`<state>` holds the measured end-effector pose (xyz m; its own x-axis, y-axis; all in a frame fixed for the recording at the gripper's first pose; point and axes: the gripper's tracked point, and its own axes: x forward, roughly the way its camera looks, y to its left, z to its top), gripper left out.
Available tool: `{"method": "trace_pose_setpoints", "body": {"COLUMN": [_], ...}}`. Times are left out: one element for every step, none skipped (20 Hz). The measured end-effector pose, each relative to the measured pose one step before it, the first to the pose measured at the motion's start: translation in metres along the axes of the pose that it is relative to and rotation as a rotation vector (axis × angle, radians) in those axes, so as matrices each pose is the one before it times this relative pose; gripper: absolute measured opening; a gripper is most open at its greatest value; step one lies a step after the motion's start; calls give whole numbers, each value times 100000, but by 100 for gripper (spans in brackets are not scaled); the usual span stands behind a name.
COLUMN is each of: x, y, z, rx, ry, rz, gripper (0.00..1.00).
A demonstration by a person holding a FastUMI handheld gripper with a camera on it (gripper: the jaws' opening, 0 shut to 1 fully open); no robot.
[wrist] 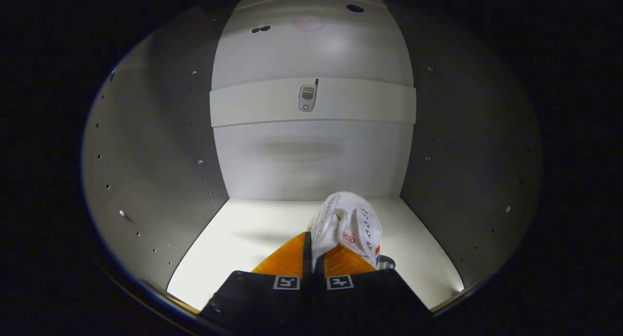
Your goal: Open the shoe cabinet door, grab the shoes and put them into the shoe cabinet, then close the shoe cabinet door.
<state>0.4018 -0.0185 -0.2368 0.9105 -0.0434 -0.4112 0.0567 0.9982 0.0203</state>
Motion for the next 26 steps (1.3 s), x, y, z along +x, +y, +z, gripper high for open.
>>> {"method": "trace_pose_setpoints", "body": {"x": [47,-318,-170,-477,-382,-183,-497,-366,-437,-656,-684,-625,-472,-813,-822,-1043,-1148,-1263,-1343,-1582,-1658,-1767,-1938,-2133,-2036,-2339], "y": [-21,-42,-60,-37,-37,120,-30,-43,119,10,-32,32,31,-61,-60,82,206,195,241,249,347,290,419,282,302,305], "z": [19,-64,32,-66,24,-156,-330,100,116,210,319,210,167,17,289,395,586,707,766,889,785,745,717,644,602,740], "rx": [-458,-386,-29,-245,-82,-217,-693,80,469,345,349,283,94,158,219,631,378,339,273,150,225,229,302,437,484,782], "ry": [-612,321,2,471,13,25,851,-528,-600,-659,-926,-1002,-222,-232,-732,-1246,-2303,-2242,-2560,-2585,-2170,-1976,-1886,-1859,-2044,-2054], "rz": [67,-278,-203,-144,42,-30,-590,10,534,-272,0,10,-628,-230,-327,537,204,487,446,346,702,553,533,617,572,684], "gripper": [8,9,10,11,15,15,23,29,30,30,35,35,42,49,57,58,60,62,72,77,79,79,80,84,92,100]}}
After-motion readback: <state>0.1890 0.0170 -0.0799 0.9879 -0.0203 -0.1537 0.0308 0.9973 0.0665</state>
